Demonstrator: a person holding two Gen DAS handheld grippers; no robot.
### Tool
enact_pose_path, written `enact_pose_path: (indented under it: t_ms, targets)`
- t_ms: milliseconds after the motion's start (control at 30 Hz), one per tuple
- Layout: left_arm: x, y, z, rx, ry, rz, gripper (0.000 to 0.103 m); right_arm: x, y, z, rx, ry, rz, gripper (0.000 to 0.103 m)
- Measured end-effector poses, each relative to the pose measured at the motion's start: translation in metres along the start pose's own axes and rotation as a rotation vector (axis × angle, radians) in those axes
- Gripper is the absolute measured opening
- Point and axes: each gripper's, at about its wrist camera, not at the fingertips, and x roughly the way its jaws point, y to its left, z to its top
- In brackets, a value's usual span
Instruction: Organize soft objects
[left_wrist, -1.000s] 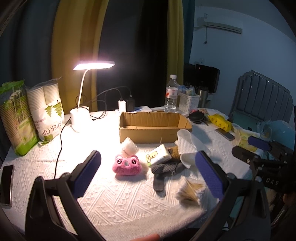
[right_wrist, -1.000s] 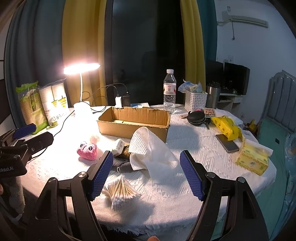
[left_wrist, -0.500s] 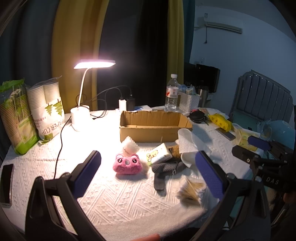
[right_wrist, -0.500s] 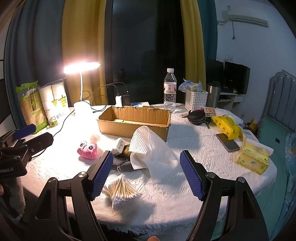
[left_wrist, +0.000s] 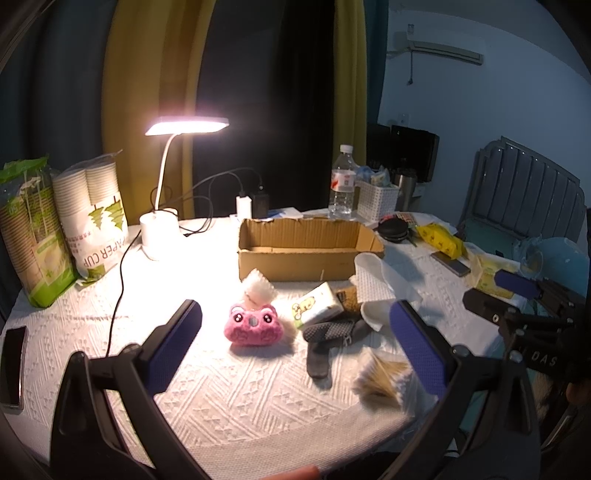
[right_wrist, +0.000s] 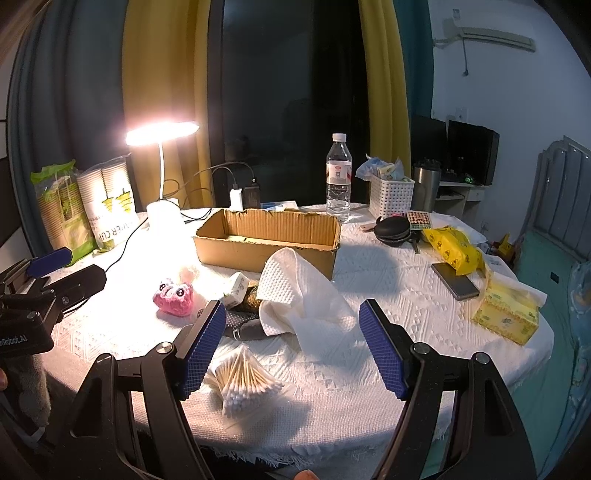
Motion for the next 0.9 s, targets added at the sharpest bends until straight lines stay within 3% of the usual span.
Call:
enact_pose_path:
  t_ms: [467,900]
  targets:
    - [0.027,-0.014,-0.011,0.019,0.083,-0.012,0.102,0.015,-0.015,-0.008,0.035,0.05,0.002,0.078]
    - [0.088,-0.059,-0.036,0.086,0.275,-0.099,0.102,0.049,-0.061,-0.035,0.146,0.143,-0.021,0.078]
